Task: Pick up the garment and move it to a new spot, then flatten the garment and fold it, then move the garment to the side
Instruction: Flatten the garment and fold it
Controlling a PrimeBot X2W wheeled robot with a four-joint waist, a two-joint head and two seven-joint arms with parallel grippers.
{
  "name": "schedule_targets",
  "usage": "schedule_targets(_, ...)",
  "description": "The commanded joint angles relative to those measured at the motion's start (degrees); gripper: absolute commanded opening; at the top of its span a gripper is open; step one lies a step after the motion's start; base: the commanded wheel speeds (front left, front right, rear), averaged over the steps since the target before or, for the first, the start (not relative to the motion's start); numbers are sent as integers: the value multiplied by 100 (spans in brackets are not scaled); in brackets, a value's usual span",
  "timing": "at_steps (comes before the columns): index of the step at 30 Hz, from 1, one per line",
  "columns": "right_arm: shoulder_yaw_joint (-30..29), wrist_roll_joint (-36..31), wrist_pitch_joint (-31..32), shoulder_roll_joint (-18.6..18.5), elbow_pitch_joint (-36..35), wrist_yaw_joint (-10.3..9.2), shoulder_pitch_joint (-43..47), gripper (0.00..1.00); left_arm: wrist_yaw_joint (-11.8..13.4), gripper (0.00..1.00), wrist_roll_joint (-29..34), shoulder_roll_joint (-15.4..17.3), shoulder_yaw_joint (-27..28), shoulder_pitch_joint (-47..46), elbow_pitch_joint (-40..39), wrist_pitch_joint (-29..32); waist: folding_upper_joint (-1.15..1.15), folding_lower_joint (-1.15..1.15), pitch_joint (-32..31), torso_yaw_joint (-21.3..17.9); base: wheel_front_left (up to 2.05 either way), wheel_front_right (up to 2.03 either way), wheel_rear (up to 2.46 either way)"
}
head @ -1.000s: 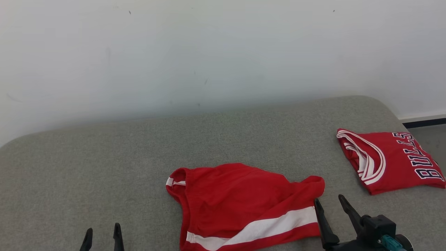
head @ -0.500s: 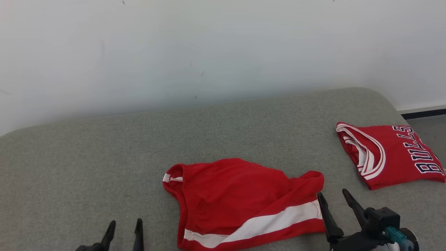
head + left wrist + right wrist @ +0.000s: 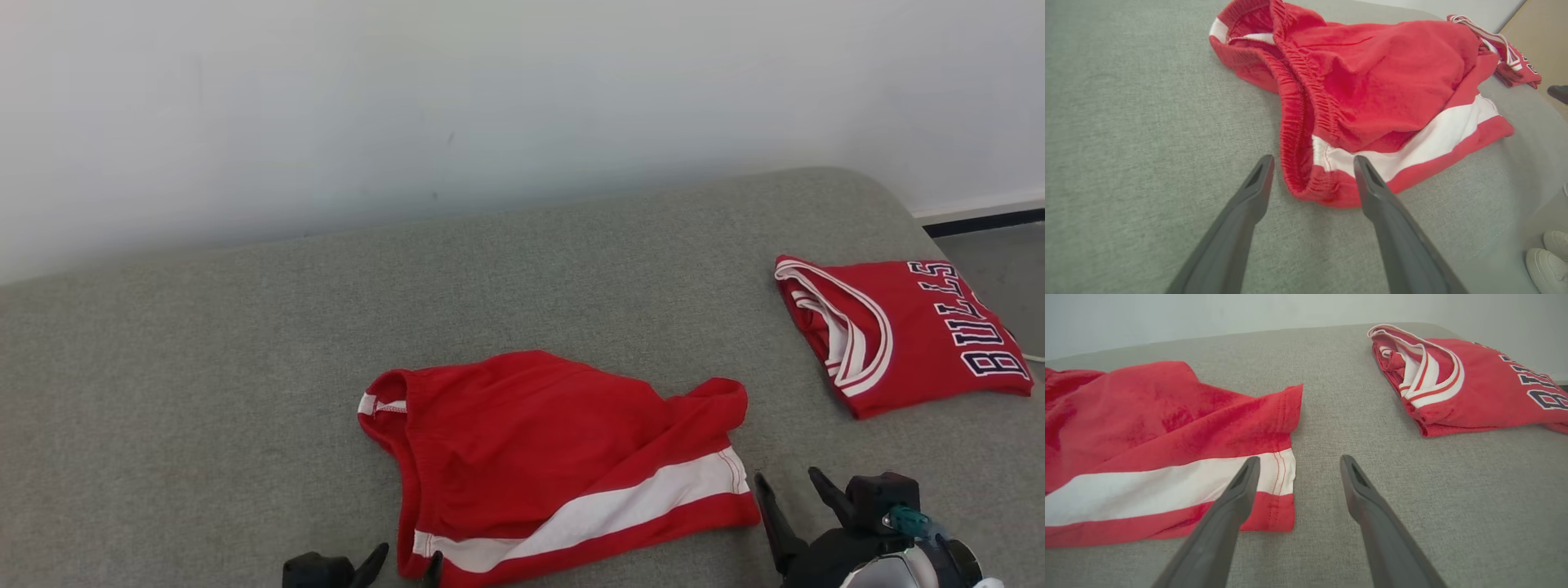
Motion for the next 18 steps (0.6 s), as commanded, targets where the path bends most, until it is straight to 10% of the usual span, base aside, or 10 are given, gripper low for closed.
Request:
schedule_targets(1,27,53,-1,-25,152,-15,-119,100,3,100,-87,34,-72,-122,58,14,0,0,31,-36,0,0,0)
schedule_targets(15,349,230,-292,23,1154,-15,-659,100,3,90,-271,108,-426,-533,516,18,0,0,107,-70,0,0,0)
schedule_targets(18,415,273,-322,25,1316,-15,-739,100,3,47,-284,94,-444,-605,628,8,0,0,130,-86,0,0,0)
